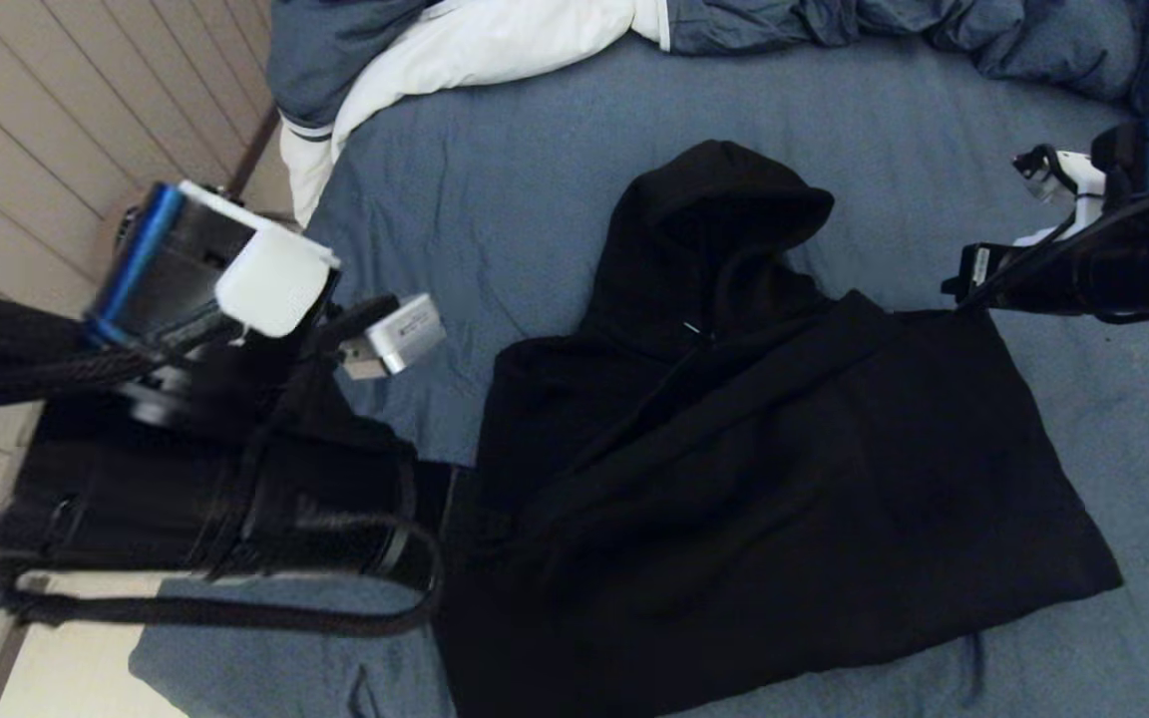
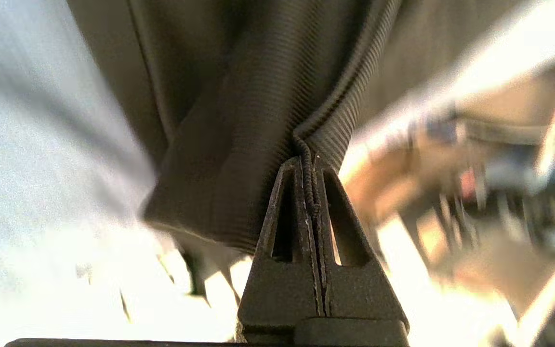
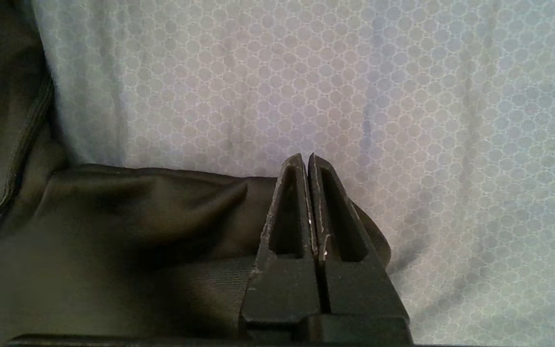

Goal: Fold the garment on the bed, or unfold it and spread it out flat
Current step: Unfold the black sweatshirt

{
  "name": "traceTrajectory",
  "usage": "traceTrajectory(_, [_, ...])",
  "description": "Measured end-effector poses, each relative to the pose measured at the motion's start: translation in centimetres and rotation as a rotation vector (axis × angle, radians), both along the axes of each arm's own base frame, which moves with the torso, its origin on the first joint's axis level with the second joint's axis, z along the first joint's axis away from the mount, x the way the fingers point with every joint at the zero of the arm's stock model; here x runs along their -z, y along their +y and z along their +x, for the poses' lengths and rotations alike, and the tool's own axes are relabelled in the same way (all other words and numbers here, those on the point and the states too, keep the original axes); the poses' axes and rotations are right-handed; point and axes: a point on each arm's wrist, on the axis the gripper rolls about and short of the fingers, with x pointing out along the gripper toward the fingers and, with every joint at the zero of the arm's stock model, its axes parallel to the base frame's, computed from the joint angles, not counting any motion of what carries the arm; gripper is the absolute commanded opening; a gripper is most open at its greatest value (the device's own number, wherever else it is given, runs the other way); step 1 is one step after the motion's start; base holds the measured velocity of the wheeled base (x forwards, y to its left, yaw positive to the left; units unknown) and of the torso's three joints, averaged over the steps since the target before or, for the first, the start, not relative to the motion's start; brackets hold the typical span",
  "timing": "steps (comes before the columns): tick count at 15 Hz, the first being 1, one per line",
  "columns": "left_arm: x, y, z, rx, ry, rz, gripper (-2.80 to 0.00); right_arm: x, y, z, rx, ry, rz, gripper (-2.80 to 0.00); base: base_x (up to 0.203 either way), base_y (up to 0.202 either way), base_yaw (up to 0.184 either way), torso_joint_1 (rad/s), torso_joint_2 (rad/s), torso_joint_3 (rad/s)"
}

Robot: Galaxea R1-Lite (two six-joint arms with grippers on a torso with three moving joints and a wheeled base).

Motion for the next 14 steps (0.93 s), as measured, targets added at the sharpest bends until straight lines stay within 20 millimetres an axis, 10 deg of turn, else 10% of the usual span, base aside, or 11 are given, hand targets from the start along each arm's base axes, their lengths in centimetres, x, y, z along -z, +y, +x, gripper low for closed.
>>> traceTrajectory(4, [0.9,1.1,-3.3,0.065,0.05,0.014,-2.8,0.4,0.2,0.2,-0.009,0.016,-0.001,-2.8,0.0,0.0,0.0,0.0,0.0,0.0])
traceTrajectory(14, [1.8,0.0,-2.8,0.074,0.071,0.041,-2.8,-1.7,5.3,-4.2,-0.207,-0.036,0.046,-2.8,0.0,0.0,0.0,0.0,0.0,0.0])
